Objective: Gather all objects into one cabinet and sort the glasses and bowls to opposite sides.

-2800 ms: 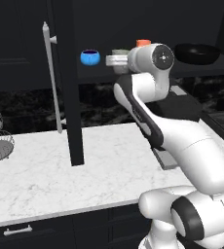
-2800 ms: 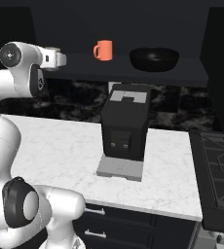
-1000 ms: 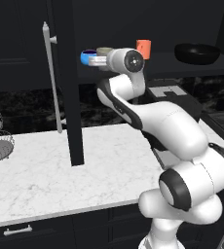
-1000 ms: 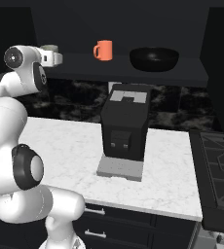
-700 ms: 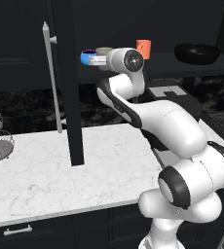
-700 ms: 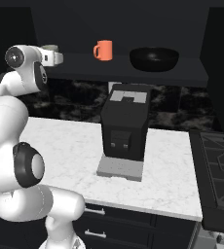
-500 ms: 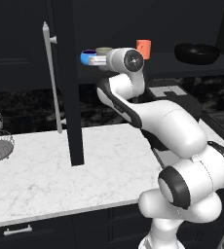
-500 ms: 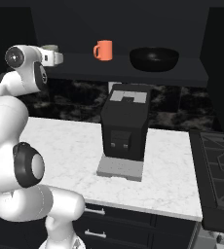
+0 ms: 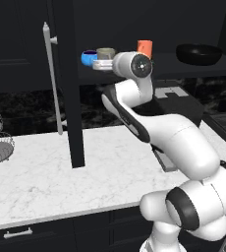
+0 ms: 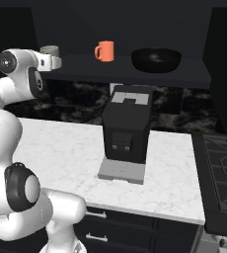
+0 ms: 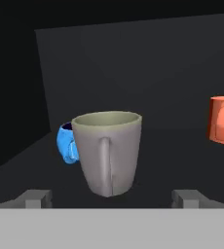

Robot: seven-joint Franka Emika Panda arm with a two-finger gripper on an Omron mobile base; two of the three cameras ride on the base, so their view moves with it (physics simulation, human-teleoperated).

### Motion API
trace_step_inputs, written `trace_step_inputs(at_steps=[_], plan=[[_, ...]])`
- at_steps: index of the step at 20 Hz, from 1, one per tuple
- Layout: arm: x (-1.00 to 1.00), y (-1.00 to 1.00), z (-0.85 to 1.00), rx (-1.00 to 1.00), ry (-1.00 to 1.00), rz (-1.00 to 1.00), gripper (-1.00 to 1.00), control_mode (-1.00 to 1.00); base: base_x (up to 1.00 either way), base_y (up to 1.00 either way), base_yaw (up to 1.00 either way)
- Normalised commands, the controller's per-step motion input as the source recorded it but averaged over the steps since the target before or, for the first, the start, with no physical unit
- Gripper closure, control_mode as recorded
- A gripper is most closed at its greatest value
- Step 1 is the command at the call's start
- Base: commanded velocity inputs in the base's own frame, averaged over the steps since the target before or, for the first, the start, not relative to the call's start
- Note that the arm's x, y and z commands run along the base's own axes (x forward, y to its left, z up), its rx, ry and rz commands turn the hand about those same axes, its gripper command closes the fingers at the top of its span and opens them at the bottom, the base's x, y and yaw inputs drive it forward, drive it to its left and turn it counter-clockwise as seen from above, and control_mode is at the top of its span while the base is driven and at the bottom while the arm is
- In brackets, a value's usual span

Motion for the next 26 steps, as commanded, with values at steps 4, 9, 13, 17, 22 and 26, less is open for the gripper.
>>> trace_step_inputs(at_steps=[4,9,13,17,22,26], plan=[[-0.87,-0.3,0.14,0.0,0.0,-0.04,-1.0,-1.0,0.0,0.0,0.0],[-0.58,-0.47,0.33,0.0,0.01,-0.1,-1.0,-1.0,0.0,0.0,0.0],[-0.41,-0.49,0.39,0.0,0.08,-0.13,-1.0,-1.0,0.0,0.0,0.0],[-0.44,-0.54,0.29,0.0,0.14,-0.16,-1.0,-1.0,0.0,0.0,0.0],[-0.32,-0.5,0.11,0.0,0.12,-0.19,-1.0,-1.0,0.0,0.0,0.0],[0.0,-0.45,0.0,0.02,0.08,-0.22,-1.0,-1.0,0.0,0.0,0.0]])
